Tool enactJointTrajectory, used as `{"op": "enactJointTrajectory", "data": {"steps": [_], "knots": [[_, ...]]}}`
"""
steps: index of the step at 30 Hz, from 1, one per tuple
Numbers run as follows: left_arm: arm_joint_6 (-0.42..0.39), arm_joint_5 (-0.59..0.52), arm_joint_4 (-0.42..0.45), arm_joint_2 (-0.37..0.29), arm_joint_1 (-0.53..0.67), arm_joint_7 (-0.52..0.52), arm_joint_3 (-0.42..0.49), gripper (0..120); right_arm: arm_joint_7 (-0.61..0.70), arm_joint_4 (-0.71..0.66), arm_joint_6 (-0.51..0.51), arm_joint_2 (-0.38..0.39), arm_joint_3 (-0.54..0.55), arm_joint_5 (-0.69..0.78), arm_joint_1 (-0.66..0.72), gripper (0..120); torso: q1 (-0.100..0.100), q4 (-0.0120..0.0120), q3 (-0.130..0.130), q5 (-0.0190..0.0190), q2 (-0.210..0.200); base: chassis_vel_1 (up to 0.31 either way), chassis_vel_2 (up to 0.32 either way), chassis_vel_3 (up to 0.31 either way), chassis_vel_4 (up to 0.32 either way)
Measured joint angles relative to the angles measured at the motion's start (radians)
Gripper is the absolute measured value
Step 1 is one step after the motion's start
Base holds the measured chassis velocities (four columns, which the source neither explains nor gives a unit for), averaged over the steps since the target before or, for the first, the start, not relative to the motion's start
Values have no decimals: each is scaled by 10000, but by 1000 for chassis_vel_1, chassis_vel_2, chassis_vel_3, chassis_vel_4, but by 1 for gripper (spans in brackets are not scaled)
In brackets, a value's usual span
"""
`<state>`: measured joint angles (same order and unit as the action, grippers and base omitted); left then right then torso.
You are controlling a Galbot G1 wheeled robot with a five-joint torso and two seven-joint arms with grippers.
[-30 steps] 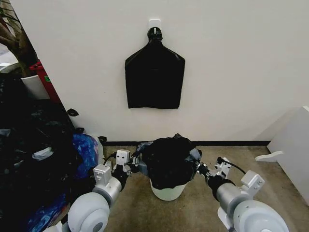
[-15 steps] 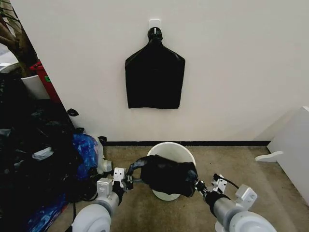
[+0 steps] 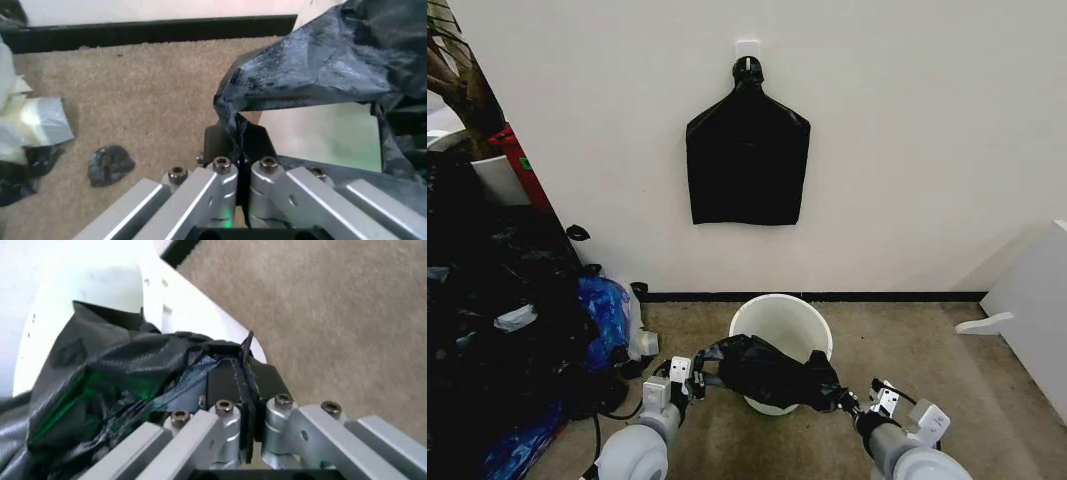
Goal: Place the garbage bag over the trash bin.
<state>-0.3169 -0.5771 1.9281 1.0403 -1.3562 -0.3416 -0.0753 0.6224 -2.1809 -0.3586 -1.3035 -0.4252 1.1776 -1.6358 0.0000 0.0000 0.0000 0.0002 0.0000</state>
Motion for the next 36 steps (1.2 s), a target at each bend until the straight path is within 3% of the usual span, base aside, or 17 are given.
{"op": "enactJointTrajectory", "data": {"steps": [9,17,29,36], "knots": [[785,491,-1057,665,306,482,51,0,-1695,573,304,24,-305,-788,171,0,0,-1,0,-1,0,0,0,0,0],[890,535,-1366,832,578,751,22,0,-2845,1138,358,165,-497,-1331,493,0,0,0,0,1,0,0,0,0,0],[1069,561,-2487,1306,1075,1317,-36,0,-5731,2544,137,171,-748,-2371,1214,0,0,-1,0,0,0,0,0,0,0],[1241,742,-3182,1533,1263,1685,-65,0,-6208,3177,32,166,-795,-2730,1462,0,0,-1,0,-2,0,0,0,0,0]]}}
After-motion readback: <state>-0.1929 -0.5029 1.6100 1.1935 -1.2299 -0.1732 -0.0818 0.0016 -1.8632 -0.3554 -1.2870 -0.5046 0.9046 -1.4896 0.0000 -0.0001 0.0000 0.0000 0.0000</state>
